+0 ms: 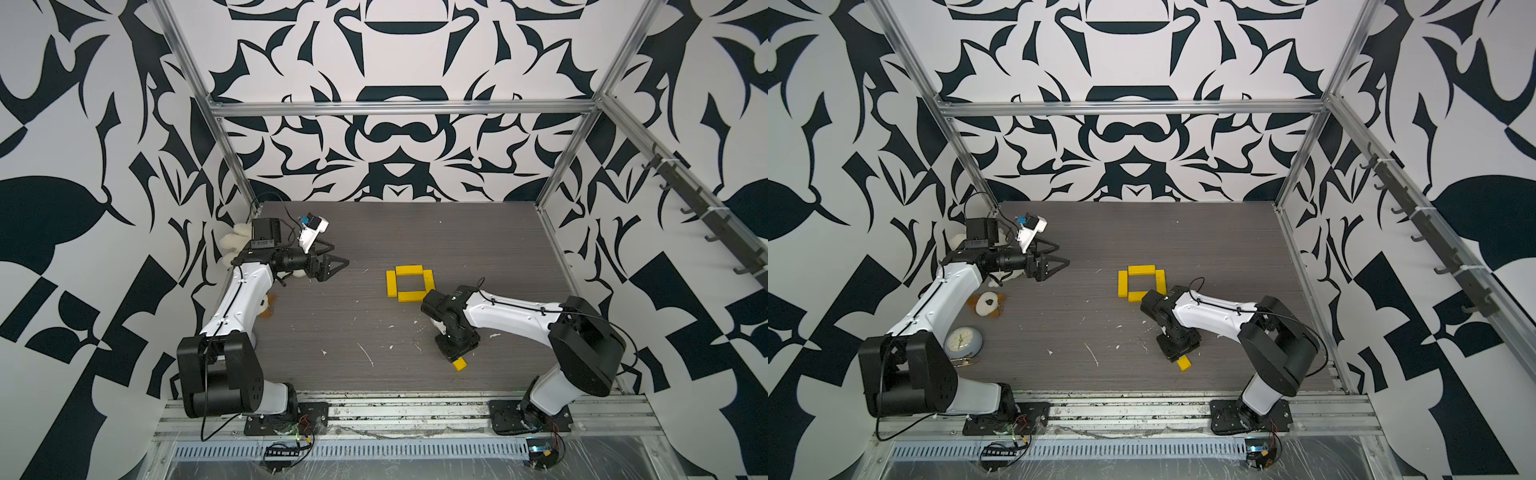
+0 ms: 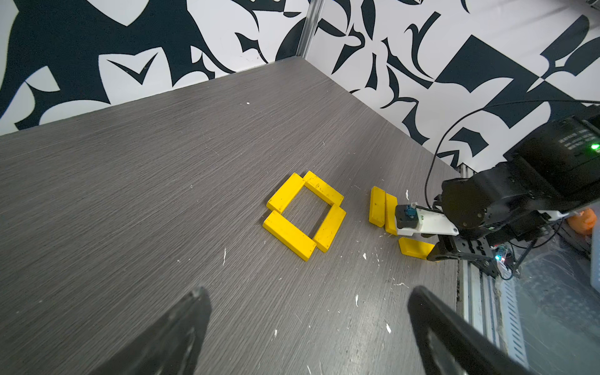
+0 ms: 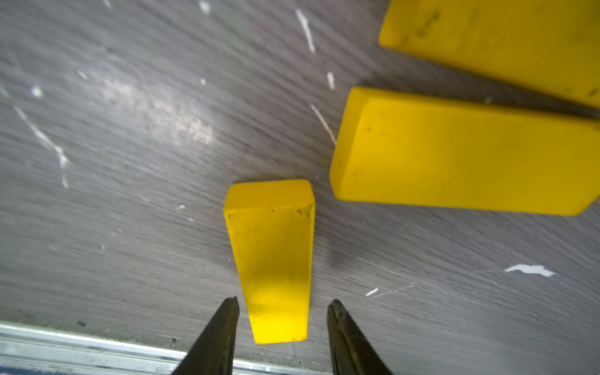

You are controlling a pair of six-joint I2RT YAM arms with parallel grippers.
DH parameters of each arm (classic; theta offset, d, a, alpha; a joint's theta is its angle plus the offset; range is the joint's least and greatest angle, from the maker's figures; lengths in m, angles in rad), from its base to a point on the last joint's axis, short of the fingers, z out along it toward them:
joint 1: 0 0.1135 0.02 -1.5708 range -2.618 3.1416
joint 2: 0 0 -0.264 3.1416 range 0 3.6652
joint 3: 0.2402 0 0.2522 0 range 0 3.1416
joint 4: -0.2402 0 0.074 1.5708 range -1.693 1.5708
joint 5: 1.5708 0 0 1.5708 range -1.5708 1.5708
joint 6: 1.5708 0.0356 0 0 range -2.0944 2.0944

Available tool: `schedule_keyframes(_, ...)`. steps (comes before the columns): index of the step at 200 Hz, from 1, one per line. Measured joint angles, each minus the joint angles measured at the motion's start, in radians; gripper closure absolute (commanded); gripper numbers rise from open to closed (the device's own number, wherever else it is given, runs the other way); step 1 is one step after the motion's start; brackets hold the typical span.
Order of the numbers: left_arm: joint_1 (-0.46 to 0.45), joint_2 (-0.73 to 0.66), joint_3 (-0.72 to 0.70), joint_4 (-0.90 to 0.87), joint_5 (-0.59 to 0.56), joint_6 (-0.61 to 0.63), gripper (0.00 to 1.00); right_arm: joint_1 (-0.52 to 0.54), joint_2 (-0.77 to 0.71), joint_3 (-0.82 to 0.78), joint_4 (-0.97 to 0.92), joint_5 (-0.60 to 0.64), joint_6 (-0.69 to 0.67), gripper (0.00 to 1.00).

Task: Assemble the number 8 with building blocks
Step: Pick up the building block from the center of the board.

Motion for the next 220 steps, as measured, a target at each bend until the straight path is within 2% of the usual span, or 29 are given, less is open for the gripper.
schedule_keyframes(44,0.0,0.0,0.0,0.0,0.0,0.0,0.01,0.0,0.035,0.0,0.037,-0.011,0.0,0.58)
schedule_keyframes(121,0.0,0.0,0.0,0.0,0.0,-0.001,0.01,0.0,0.018,-0.029,0.056,-0.027,0.007,0.83)
schedule_keyframes(163,0.0,0.0,0.0,0.0,0.0,-0.001,0.01,0.001,-0.046,-0.037,0.033,-0.039,0.027,0.83)
schedule_keyframes(180,0.0,0.0,0.0,0.0,0.0,-0.001,0.01,0.001,-0.053,0.001,0.042,-0.044,0.051,0.88)
schedule_keyframes(220,0.0,-0.005,-0.001,0.002,-0.002,-0.001,0.0,0.025,0.008,0.127,0.149,-0.055,0.209,0.89)
